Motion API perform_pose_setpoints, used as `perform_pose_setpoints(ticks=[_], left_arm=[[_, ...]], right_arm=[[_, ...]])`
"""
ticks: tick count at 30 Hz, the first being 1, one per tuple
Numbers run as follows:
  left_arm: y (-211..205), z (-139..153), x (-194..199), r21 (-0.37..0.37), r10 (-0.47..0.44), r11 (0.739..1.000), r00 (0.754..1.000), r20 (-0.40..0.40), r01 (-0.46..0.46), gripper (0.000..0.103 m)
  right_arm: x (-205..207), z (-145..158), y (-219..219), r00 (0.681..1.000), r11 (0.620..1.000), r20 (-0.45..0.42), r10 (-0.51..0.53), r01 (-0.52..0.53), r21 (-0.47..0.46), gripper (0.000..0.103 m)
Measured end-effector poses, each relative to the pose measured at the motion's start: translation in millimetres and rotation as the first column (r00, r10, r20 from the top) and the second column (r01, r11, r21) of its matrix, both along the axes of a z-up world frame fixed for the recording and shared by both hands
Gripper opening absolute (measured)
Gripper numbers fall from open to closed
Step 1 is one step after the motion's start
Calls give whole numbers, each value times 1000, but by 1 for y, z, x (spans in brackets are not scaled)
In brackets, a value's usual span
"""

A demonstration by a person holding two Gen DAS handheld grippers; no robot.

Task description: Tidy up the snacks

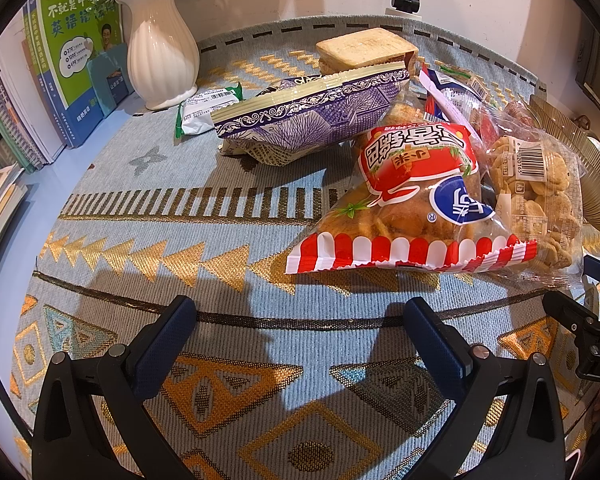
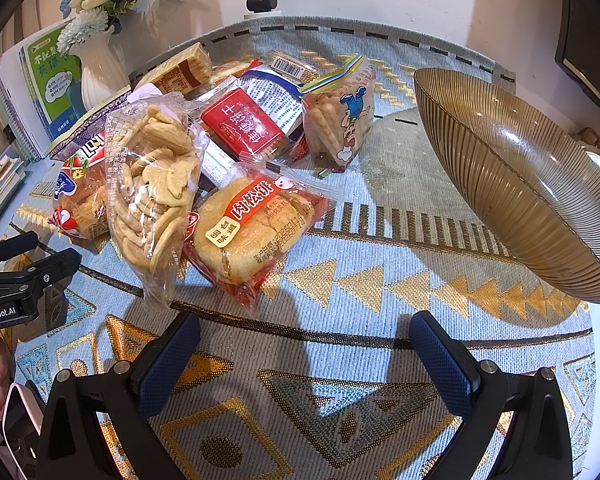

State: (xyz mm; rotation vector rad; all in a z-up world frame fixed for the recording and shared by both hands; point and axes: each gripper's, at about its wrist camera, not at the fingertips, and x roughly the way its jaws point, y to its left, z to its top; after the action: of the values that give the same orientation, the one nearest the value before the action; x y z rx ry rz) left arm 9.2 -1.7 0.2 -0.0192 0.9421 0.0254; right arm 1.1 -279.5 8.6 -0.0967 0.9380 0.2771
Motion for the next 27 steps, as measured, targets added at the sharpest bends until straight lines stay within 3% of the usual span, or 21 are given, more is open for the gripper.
perform_pose_setpoints(ticks=[20,22,24,27], left_arm=[[1,0,-2,-1,-5,1000,1000,-1,5,103],[4,0,-5,-4,-1,1000,1000,-3,1,103],[5,2,-13,-19,-24,1000,1000,-10,24,103],[8,14,-23,-86,-76,993,997,3,76,102]], right_arm=[[-2,0,-2,1000,1000,-1,16,-16,13,103],[-5,3,-10,999,996,0,52,-52,77,103],[-9,8,-26,998,977,-16,69,-64,204,103],[-9,17,-41,995,948,-56,82,-61,312,103]])
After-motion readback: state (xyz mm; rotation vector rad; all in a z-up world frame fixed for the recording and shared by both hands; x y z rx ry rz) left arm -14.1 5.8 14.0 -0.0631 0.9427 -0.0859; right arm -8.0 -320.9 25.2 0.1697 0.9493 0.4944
